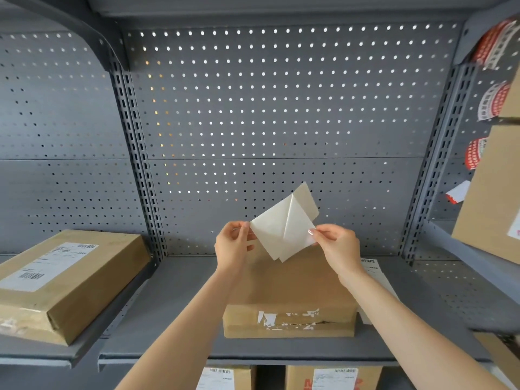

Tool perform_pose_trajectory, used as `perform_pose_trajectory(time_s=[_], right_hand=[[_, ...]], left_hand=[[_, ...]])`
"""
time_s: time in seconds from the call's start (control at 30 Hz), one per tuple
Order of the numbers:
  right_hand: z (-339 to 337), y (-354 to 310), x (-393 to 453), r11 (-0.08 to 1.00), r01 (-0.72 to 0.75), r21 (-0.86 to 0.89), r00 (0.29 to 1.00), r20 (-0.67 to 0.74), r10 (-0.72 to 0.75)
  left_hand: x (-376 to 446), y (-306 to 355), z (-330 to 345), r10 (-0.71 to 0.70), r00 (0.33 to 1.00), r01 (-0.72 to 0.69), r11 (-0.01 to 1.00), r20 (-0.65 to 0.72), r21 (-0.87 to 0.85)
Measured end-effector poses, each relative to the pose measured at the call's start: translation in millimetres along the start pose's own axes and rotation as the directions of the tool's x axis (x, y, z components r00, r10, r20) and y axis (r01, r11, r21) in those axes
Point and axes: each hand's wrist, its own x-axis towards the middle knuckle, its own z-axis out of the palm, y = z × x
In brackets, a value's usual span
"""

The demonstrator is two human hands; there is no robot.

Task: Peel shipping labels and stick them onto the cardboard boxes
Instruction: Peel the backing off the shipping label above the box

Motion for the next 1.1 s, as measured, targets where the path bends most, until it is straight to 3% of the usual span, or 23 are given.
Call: perform_pose_trajectory(time_s=[1.1], right_hand=[[-39, 13, 13, 0.996, -0.074, -0.056, 0.982, -0.180, 0.063]], left_hand=[[13, 2, -29, -0.082, 0.979, 0.073, 0.996, -0.186, -0.057]])
